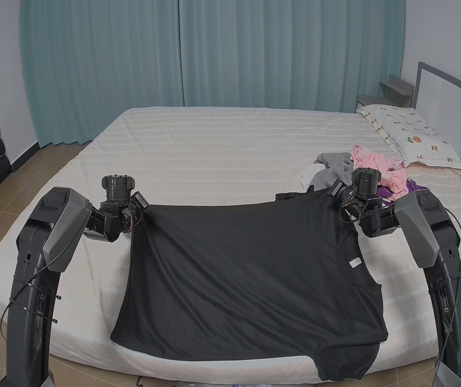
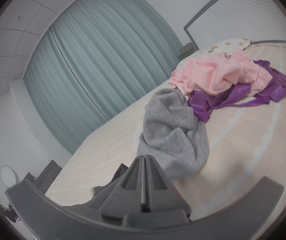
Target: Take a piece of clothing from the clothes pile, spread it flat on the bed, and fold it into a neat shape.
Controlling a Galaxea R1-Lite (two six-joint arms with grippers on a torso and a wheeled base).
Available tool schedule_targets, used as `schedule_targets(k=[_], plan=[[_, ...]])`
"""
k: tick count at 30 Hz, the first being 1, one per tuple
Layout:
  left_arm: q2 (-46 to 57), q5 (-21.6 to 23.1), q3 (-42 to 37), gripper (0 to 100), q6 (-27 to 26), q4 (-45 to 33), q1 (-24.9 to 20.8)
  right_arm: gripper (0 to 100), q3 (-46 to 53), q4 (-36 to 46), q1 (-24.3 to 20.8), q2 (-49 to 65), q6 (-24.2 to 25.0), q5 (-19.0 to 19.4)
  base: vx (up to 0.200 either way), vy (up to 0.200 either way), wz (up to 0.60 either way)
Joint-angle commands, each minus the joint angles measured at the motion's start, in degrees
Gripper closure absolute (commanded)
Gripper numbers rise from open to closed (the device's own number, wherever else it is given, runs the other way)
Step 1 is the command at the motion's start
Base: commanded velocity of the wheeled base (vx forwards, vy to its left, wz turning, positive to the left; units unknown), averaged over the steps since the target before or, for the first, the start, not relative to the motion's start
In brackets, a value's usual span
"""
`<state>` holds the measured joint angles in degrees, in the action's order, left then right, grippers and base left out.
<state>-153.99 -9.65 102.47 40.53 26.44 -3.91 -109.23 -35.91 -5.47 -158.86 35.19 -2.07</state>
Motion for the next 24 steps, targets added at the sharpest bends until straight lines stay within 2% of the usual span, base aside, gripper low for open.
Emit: schedule_targets(k=[1, 12, 24], plan=[[0.0, -0.1, 2.1, 100, 0.0, -0.2, 1.0, 100, -3.4, 0.1, 0.4, 0.2, 0.0, -1.1, 0.0, 0.0, 0.0], [-0.6, 0.0, 2.6, 100, -1.4, 0.3, 1.7, 100, -5.4, 0.4, 0.2, -1.0, 0.0, -2.4, 0.0, 0.0, 0.0], [-4.4, -0.2, 9.1, 100, -2.0, 0.0, 0.6, 100, -5.4, 0.6, -0.1, -4.1, -0.2, -2.5, 0.0, 0.0, 0.0]])
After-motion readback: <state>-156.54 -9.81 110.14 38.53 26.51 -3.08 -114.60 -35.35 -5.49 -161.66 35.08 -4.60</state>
